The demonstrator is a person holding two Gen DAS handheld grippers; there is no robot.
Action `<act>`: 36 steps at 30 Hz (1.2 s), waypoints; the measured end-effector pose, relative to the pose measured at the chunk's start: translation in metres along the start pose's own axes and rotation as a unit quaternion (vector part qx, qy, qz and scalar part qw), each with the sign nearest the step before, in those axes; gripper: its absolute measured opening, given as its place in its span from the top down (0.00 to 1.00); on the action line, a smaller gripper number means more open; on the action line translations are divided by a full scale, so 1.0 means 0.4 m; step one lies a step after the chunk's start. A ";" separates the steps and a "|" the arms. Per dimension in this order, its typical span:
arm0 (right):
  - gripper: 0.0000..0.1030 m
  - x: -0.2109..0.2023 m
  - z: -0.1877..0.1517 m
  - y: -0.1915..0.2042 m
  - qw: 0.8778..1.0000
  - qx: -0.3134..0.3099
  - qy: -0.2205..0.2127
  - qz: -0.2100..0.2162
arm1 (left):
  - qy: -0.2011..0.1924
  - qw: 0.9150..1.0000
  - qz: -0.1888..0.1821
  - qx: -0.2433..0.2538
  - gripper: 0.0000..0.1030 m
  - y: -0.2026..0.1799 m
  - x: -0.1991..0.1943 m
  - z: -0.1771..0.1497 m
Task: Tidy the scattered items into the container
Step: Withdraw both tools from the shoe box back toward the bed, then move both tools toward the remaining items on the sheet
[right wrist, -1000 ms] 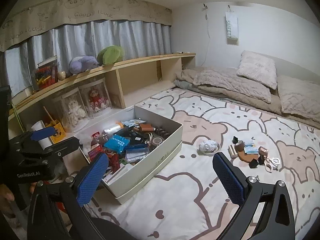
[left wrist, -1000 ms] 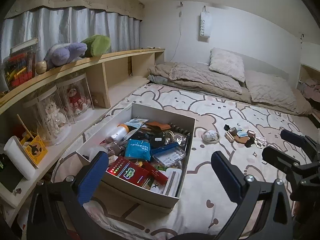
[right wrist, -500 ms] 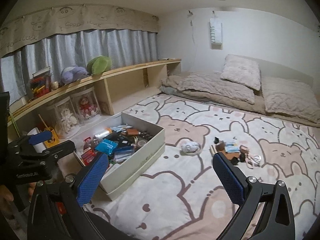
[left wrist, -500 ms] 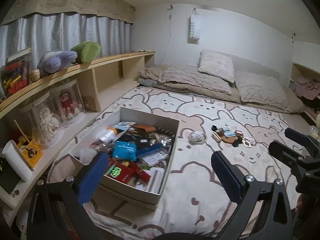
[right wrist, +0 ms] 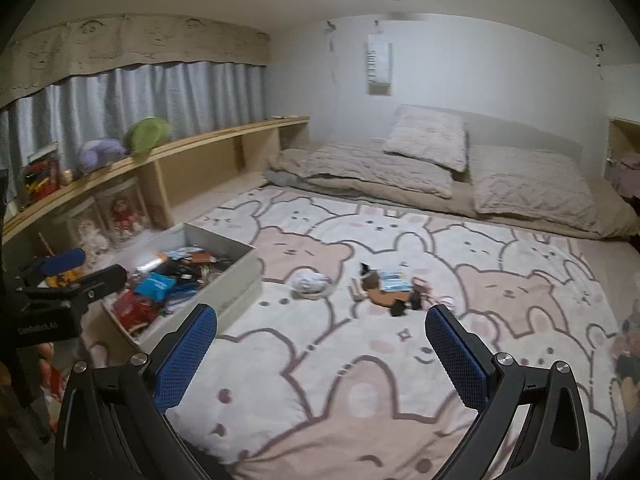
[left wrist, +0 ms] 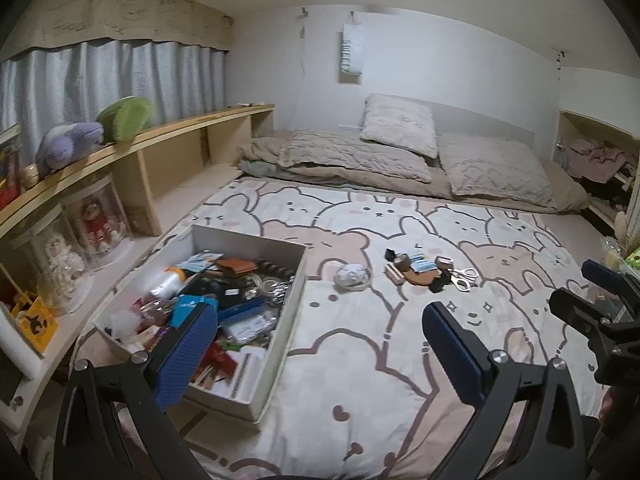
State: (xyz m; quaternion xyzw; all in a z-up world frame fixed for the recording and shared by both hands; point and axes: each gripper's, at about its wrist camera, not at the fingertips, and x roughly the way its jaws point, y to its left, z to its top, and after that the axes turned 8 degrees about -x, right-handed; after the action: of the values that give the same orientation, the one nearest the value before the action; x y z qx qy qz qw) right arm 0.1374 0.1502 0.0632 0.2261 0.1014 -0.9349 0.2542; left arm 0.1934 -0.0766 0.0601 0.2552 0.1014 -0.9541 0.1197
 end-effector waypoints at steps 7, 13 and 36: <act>0.00 0.007 -0.025 -0.093 0.999 0.024 0.009 -0.022 | 0.007 1.000 -0.023 0.008 0.00 -0.064 0.050 0.007; 0.00 0.027 -0.037 -0.149 0.999 0.035 0.009 -0.037 | 0.021 0.999 -0.045 0.005 0.00 -0.097 0.108 0.016; 0.00 0.211 -0.115 -0.240 0.997 0.049 0.035 -0.044 | 0.056 0.997 -0.054 0.013 0.00 -0.156 0.351 -0.019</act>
State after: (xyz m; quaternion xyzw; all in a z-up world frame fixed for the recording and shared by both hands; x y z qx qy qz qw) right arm 0.0395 0.2097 -0.0098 0.2662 0.0738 -0.9406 0.1973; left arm 0.0615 -0.0400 -0.0100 0.3040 0.1092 -0.9446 0.0588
